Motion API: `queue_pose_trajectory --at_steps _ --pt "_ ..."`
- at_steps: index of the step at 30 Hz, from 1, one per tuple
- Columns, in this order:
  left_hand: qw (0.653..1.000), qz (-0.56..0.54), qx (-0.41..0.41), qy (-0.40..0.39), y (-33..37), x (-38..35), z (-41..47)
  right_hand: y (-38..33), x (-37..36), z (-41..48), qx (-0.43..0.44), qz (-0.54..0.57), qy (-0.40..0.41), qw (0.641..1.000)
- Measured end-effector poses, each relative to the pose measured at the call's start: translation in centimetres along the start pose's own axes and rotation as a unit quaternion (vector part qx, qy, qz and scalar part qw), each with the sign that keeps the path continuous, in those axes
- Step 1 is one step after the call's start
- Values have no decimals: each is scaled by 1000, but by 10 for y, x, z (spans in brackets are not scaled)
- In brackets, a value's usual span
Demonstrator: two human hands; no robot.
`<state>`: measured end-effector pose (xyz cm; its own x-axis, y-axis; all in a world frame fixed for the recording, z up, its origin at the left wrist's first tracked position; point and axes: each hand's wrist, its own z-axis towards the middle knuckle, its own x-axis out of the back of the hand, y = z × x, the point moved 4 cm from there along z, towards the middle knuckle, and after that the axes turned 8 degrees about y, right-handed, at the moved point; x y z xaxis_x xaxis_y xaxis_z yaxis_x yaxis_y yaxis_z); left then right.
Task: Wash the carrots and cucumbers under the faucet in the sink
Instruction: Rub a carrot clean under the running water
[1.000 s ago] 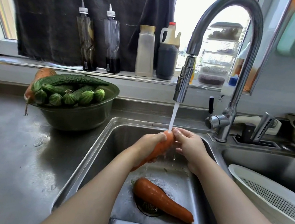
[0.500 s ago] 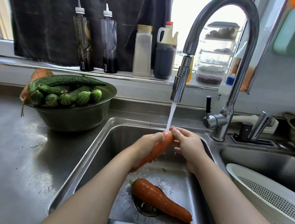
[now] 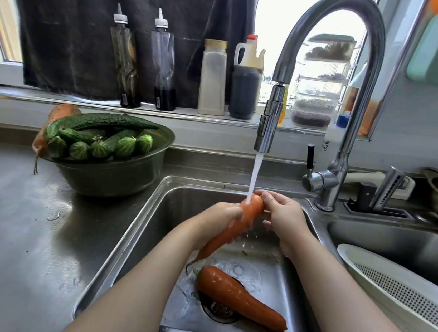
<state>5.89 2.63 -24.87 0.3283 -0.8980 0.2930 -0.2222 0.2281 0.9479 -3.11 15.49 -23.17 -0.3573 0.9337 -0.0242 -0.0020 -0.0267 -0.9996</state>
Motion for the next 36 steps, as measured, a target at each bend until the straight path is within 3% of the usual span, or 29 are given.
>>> queue_pose_trajectory --at_steps 17,26,36 --pt "1000 -19 1 5 -1 -1 0 9 -1 9 11 -35 -5 999" --pt "997 -58 3 -50 -2 0 -5 12 -1 12 10 -30 0 1000" --pt "998 -51 22 -39 -5 4 -1 13 -3 15 16 -30 5 999"
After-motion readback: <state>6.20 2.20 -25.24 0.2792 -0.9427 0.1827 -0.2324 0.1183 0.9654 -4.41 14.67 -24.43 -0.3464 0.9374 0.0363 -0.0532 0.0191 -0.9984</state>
